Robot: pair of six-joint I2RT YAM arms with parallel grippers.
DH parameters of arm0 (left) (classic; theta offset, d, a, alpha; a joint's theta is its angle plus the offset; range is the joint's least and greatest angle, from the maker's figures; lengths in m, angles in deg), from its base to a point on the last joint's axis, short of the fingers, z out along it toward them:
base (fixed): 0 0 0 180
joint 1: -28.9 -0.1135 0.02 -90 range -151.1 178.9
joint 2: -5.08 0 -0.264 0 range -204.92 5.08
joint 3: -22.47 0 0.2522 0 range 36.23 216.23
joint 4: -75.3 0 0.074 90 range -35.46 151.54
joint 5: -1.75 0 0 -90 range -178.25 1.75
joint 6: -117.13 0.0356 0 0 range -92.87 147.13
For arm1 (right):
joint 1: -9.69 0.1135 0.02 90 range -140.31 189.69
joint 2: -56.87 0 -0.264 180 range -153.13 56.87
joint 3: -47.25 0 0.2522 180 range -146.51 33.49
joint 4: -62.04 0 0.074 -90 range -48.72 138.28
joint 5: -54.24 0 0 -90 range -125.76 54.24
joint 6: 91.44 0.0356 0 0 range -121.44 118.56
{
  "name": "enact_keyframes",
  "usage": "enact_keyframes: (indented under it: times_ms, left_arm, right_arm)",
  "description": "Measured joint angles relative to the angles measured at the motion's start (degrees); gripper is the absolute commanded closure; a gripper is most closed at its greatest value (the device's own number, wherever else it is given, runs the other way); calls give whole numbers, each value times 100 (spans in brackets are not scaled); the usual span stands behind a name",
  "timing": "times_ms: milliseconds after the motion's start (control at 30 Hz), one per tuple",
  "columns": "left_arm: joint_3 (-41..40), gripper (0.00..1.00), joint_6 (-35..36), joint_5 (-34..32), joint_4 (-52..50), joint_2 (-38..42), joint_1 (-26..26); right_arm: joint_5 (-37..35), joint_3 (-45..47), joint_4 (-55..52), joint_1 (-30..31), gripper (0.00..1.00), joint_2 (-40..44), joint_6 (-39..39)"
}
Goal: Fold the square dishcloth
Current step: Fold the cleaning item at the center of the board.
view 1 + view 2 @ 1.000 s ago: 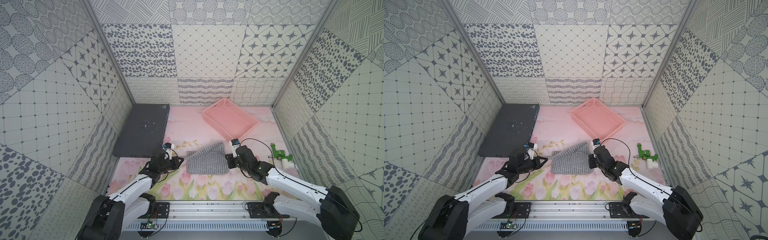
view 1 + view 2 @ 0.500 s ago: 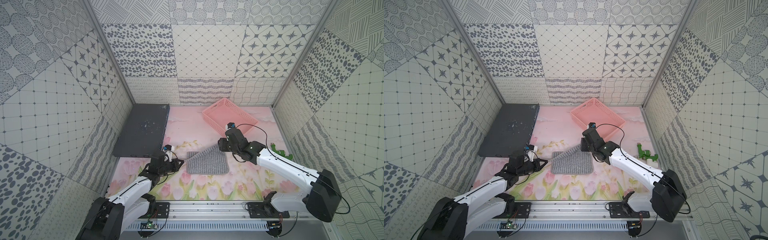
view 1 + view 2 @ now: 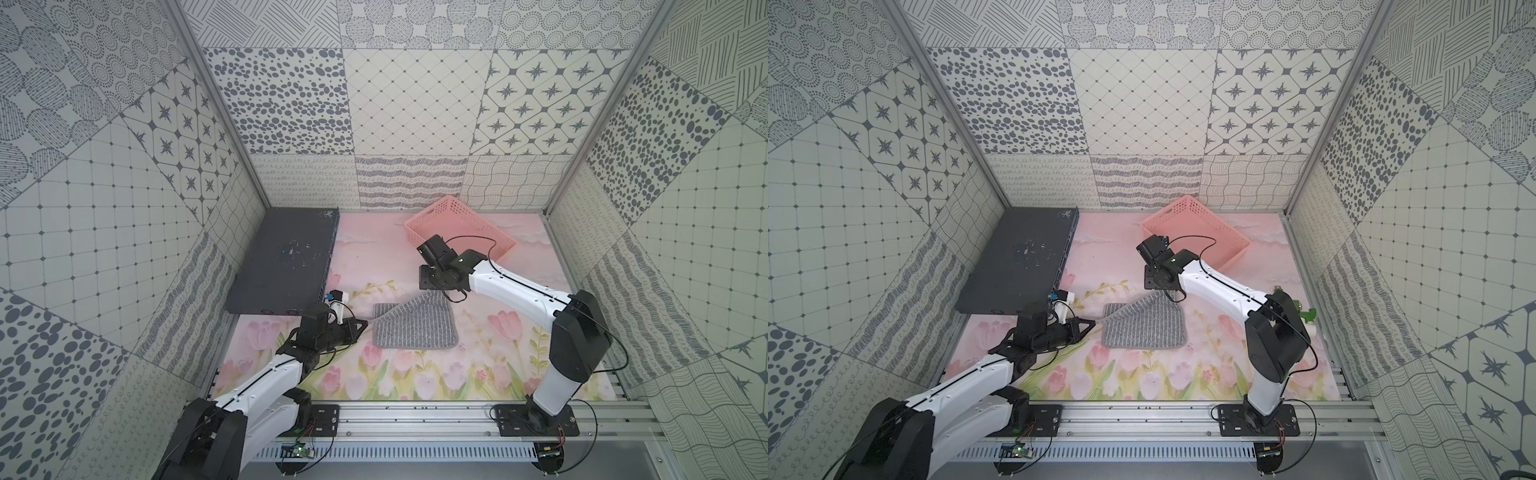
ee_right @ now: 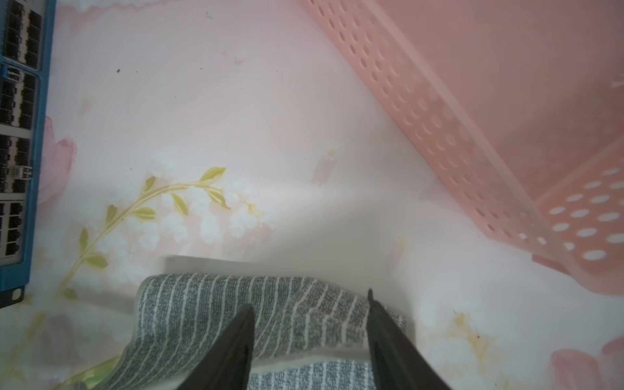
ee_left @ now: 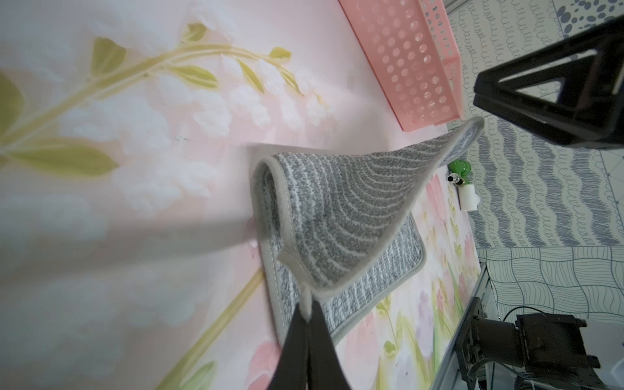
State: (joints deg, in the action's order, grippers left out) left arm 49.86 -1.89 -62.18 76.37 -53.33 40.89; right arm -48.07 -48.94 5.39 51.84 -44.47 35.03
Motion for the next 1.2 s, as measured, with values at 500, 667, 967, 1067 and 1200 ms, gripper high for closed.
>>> enact_keyframes:
  times_ms: [500,667,967,1067,1200]
  left_arm:
    - [0,100,-24,-2,-4,52,0]
    - [0,67,-44,-4,-20,85,0]
    - [-11,48,-304,-20,-184,380,7]
    - [13,47,-400,-57,-369,592,9]
    - [199,47,-553,-223,-872,876,9]
  right_arm:
    - [184,588,-420,177,48,-13,7]
    - [179,1161,-490,256,48,356,144]
    - [153,1738,-496,529,48,522,426]
    - [107,1869,-501,540,48,772,568]
    - [-4,2090,-487,551,46,1394,1003]
